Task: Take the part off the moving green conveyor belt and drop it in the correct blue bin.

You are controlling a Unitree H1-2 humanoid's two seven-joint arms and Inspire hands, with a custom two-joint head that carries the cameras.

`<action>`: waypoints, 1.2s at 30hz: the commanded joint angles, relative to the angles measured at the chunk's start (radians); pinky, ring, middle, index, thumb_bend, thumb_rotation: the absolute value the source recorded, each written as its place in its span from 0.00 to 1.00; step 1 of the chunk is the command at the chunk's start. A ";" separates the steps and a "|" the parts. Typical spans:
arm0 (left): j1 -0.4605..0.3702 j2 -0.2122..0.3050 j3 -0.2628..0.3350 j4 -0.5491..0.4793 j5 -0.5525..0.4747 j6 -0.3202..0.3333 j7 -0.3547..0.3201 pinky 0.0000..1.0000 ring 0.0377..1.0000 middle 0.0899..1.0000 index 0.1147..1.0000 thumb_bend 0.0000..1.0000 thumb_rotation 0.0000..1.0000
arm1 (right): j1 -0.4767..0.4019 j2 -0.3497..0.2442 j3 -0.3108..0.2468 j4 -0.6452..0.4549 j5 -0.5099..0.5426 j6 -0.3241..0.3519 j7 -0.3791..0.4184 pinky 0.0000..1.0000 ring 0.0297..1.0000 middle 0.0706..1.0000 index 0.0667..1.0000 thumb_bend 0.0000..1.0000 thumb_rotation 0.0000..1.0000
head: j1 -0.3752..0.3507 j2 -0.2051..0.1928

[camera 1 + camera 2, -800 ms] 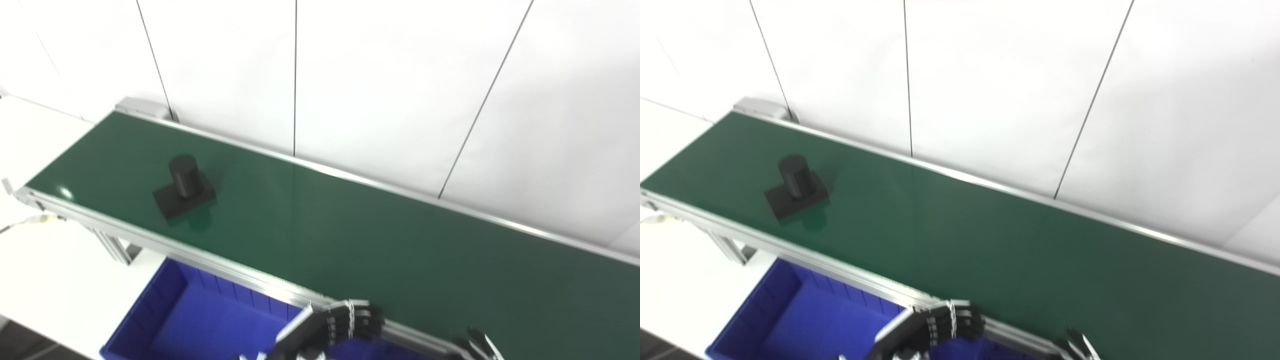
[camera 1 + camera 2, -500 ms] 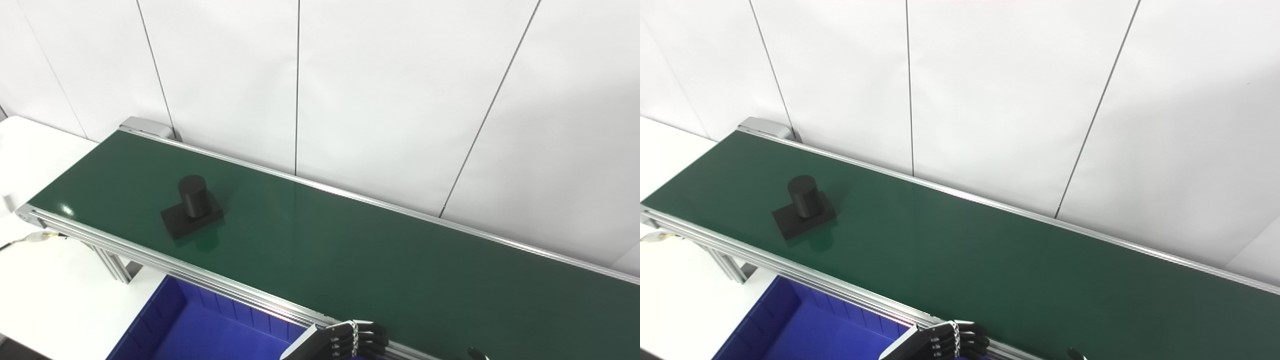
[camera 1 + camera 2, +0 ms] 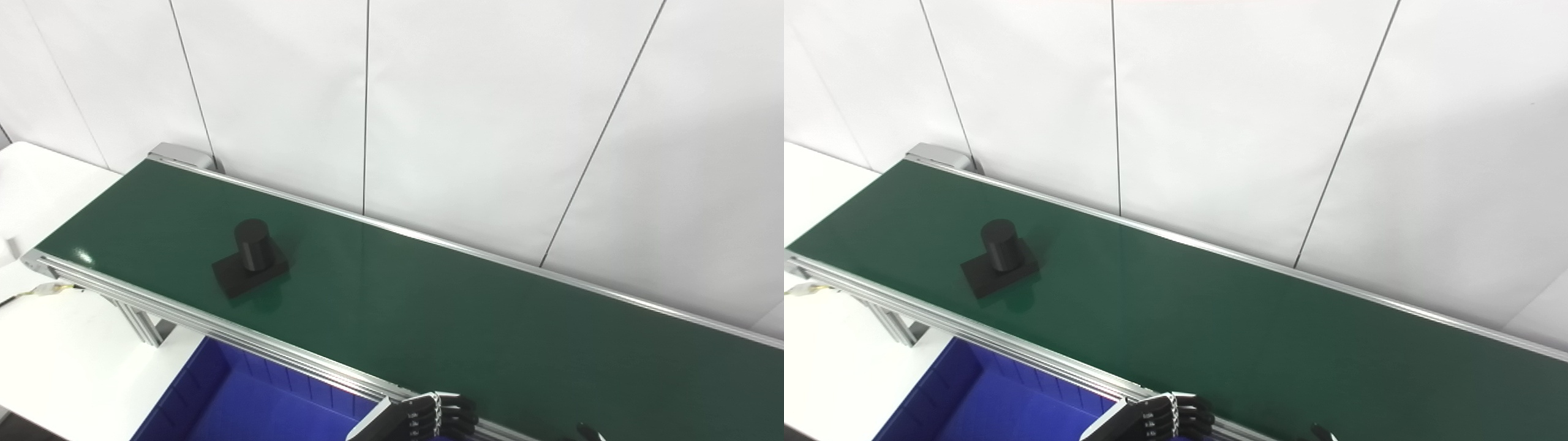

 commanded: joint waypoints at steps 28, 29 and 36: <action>-0.008 -0.029 -0.002 0.000 -0.012 -0.049 0.005 0.73 0.73 0.73 0.74 0.99 0.38 | -0.031 -0.006 -0.011 -0.318 0.007 0.045 0.008 0.54 0.67 0.74 0.82 0.70 0.76 | -0.034 0.017; -0.009 -0.030 -0.002 0.001 -0.011 -0.050 0.006 0.73 0.73 0.73 0.74 0.99 0.39 | -0.037 -0.008 -0.011 -0.329 0.011 0.054 0.009 0.55 0.67 0.74 0.82 0.71 0.76 | -0.034 0.017; -0.013 -0.030 -0.004 0.008 -0.006 -0.061 0.003 0.73 0.73 0.73 0.75 0.98 0.39 | -0.109 -0.022 -0.017 -0.380 -0.022 0.101 0.014 0.54 0.67 0.74 0.82 0.63 0.76 | -0.039 0.018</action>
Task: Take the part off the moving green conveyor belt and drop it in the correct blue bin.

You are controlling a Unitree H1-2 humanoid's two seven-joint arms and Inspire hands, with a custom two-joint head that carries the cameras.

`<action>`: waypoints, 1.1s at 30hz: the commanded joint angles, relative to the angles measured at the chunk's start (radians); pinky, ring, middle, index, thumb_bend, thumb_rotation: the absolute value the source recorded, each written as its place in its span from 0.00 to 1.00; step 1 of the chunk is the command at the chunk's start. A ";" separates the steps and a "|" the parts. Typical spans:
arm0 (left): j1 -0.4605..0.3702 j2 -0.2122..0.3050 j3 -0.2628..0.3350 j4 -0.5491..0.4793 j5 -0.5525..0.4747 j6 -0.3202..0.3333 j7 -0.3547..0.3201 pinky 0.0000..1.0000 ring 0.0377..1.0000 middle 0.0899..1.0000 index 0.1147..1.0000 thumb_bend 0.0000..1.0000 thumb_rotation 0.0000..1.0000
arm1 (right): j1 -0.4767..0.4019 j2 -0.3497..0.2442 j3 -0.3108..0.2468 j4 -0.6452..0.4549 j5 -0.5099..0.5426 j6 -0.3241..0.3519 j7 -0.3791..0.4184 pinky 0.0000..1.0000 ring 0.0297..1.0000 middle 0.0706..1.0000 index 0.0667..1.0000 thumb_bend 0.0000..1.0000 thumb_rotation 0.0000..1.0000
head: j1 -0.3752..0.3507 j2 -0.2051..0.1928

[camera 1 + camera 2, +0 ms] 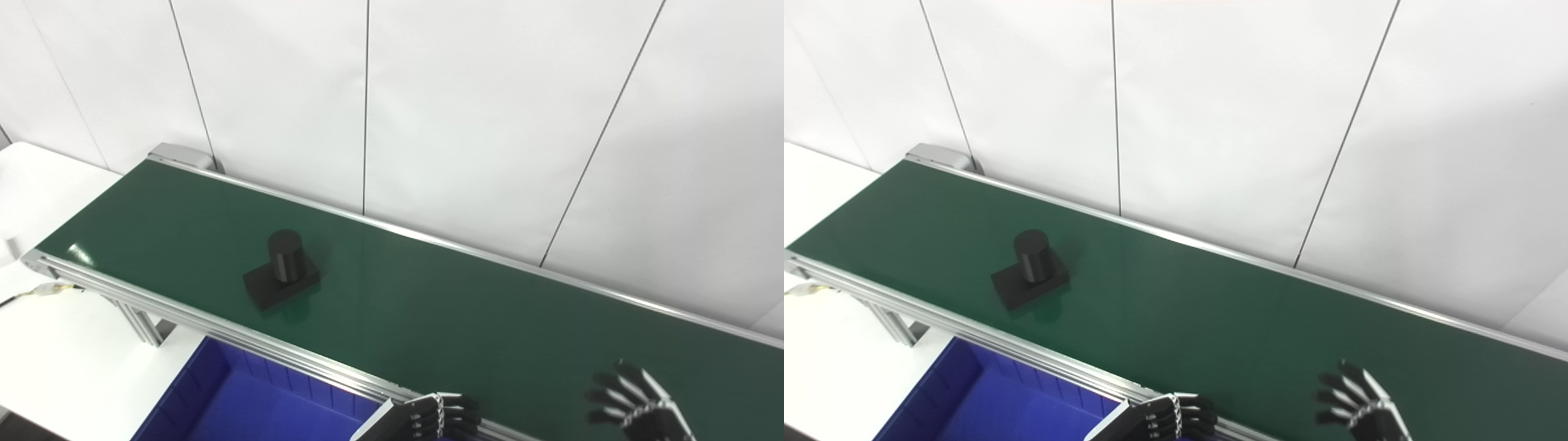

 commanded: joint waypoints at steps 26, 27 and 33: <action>-0.043 -0.007 0.004 0.040 -0.019 -0.055 -0.007 0.72 0.73 0.73 0.75 1.00 0.40 | -0.283 0.004 0.006 0.006 -0.179 0.174 0.012 0.61 0.71 0.76 0.81 0.57 0.64 | -0.081 -0.010; -0.044 -0.007 0.005 0.041 -0.020 -0.056 -0.007 0.72 0.73 0.73 0.75 1.00 0.40 | -0.288 0.007 0.009 0.015 -0.181 0.173 0.011 0.61 0.71 0.76 0.82 0.57 0.63 | -0.089 -0.010; -0.049 -0.005 0.006 0.049 -0.027 -0.067 -0.014 0.73 0.73 0.73 0.75 1.00 0.41 | -0.308 0.027 0.025 0.063 -0.186 0.177 0.010 0.63 0.72 0.77 0.83 0.57 0.57 | -0.104 -0.010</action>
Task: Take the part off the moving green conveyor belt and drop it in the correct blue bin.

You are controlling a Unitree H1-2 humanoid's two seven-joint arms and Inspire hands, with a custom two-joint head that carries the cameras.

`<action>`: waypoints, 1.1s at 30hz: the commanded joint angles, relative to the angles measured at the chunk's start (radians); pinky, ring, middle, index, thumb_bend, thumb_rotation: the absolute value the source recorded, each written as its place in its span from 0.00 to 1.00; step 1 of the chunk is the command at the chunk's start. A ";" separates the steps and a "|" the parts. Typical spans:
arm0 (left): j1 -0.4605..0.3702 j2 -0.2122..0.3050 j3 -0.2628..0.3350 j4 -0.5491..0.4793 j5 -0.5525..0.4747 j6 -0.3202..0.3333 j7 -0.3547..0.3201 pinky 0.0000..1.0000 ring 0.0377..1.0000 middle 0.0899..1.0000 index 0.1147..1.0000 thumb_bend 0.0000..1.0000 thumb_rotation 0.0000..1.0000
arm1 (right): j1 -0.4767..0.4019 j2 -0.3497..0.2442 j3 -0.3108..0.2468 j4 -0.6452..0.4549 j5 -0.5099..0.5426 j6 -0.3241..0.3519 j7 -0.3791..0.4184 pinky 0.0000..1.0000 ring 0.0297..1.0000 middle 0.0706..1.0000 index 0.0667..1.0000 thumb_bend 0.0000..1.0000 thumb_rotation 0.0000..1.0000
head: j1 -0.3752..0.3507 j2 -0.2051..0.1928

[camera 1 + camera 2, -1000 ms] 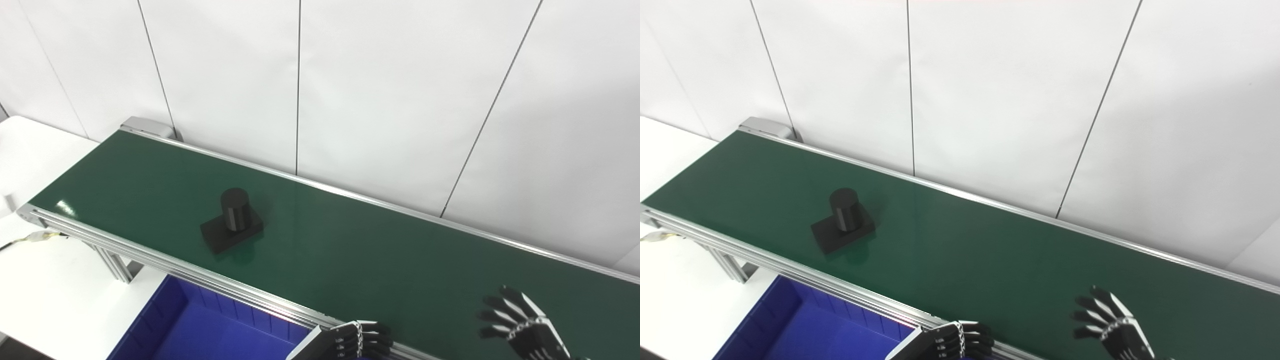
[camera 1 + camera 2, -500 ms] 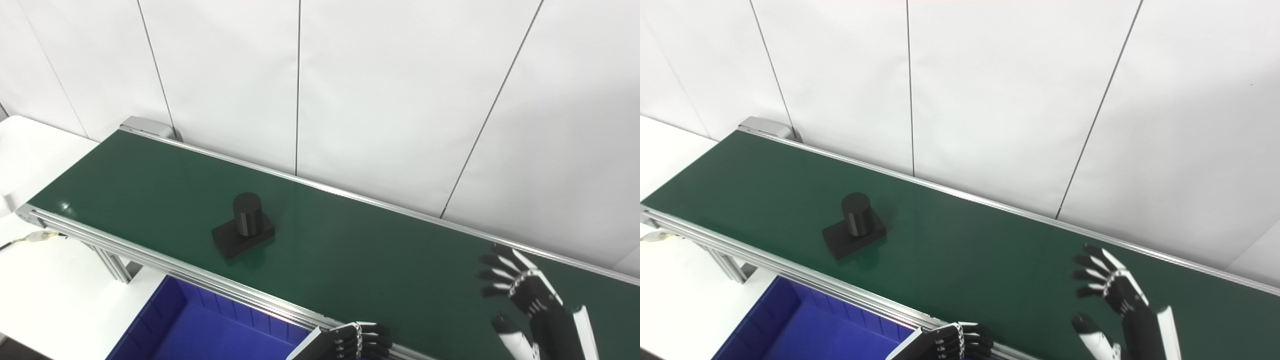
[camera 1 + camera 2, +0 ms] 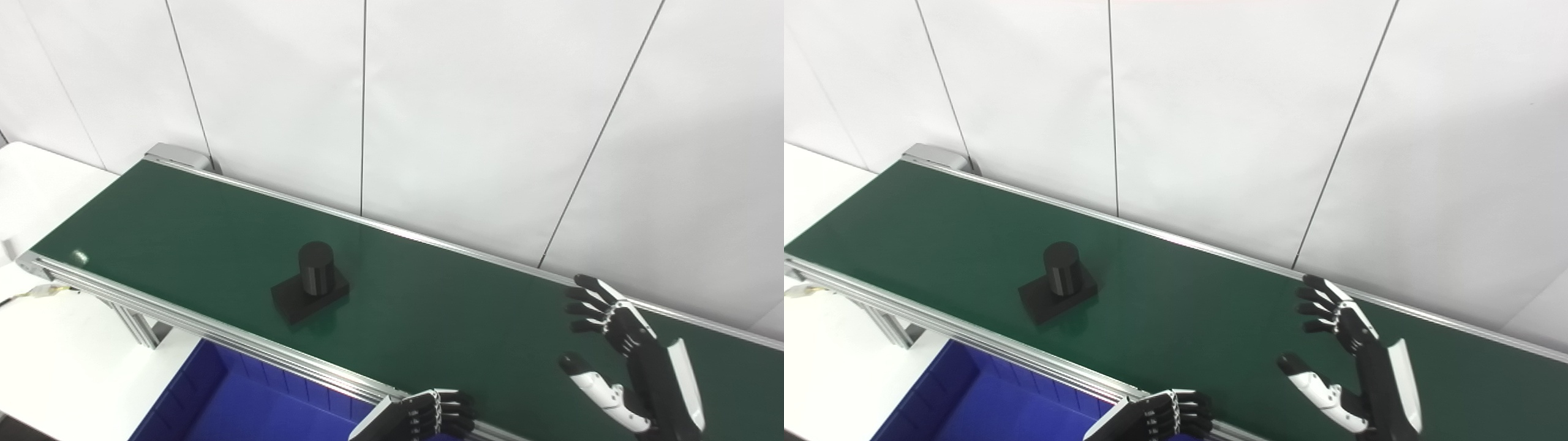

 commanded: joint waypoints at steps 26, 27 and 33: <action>0.000 0.012 -0.003 -0.044 -0.011 -0.041 -0.020 0.75 0.74 0.74 0.76 0.99 0.44 | -0.185 0.101 0.085 0.132 -0.158 0.111 -0.019 0.69 0.77 0.82 0.87 0.59 0.56 | -0.127 0.077; 0.001 0.015 -0.002 -0.044 -0.014 -0.043 -0.022 0.75 0.74 0.74 0.76 0.99 0.44 | -0.192 0.108 0.089 0.144 -0.163 0.112 -0.021 0.69 0.77 0.82 0.87 0.59 0.57 | -0.147 0.086; 0.002 0.038 0.011 -0.032 -0.044 -0.055 -0.047 0.76 0.75 0.74 0.77 0.99 0.47 | -0.226 0.151 0.107 0.218 -0.173 0.107 -0.034 0.69 0.78 0.82 0.87 0.61 0.55 | -0.219 0.102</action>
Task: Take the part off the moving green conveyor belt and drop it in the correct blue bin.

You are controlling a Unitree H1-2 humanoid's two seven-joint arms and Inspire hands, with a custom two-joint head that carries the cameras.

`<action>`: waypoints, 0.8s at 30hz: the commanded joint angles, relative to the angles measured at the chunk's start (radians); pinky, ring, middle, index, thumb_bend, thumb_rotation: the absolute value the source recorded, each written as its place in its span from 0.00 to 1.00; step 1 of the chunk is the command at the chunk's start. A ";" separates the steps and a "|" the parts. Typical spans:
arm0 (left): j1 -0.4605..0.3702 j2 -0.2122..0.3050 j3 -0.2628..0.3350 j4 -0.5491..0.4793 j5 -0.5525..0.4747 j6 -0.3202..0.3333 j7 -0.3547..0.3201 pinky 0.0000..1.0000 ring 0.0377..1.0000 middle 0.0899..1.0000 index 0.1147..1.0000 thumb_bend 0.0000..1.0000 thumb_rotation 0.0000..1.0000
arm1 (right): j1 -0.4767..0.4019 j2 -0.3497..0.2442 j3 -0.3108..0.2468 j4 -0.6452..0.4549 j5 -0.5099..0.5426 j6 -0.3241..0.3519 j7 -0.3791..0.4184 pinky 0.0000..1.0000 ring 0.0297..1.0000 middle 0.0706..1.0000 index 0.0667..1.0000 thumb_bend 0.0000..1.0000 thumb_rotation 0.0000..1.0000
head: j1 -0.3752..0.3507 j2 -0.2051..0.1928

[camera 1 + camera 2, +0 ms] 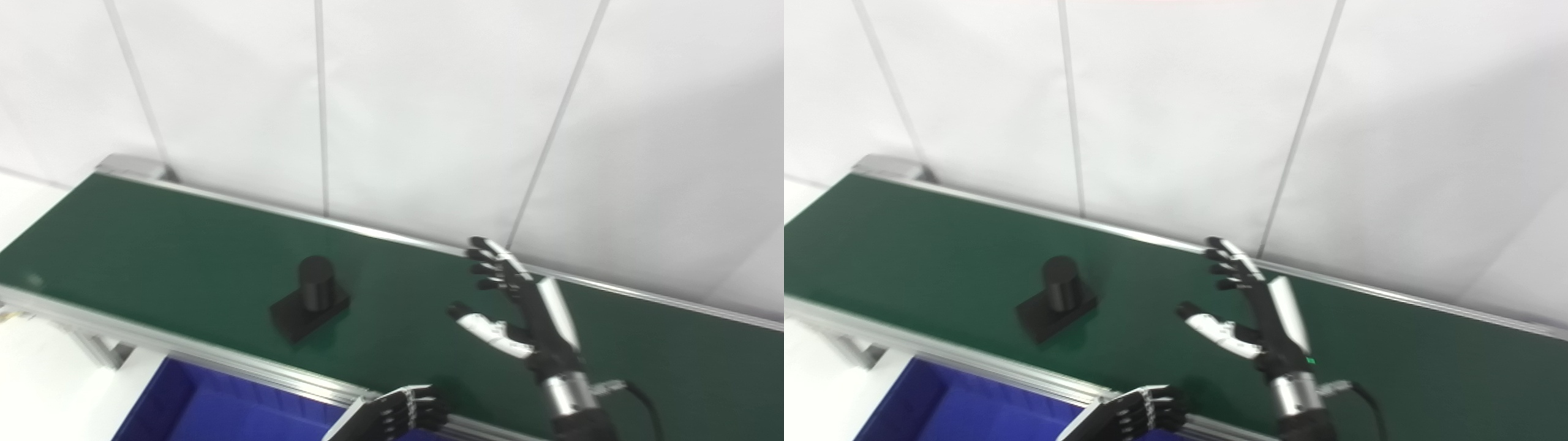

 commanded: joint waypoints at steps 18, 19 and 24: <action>0.002 0.038 0.047 0.006 -0.114 -0.051 -0.106 0.75 0.74 0.74 0.76 0.98 0.42 | -0.098 0.091 0.061 0.189 -0.073 -0.013 -0.078 0.71 0.78 0.81 0.88 0.63 0.50 | -0.087 0.031; 0.003 0.038 0.047 0.005 -0.110 -0.051 -0.104 0.75 0.74 0.74 0.76 0.98 0.42 | -0.099 0.093 0.062 0.195 -0.075 -0.014 -0.080 0.71 0.78 0.81 0.88 0.64 0.50 | -0.083 0.032; 0.002 0.034 0.052 0.005 -0.095 -0.056 -0.108 0.75 0.74 0.73 0.75 0.98 0.44 | -0.110 0.098 0.073 0.244 -0.081 -0.035 -0.096 0.69 0.76 0.79 0.86 0.64 0.47 | -0.070 0.033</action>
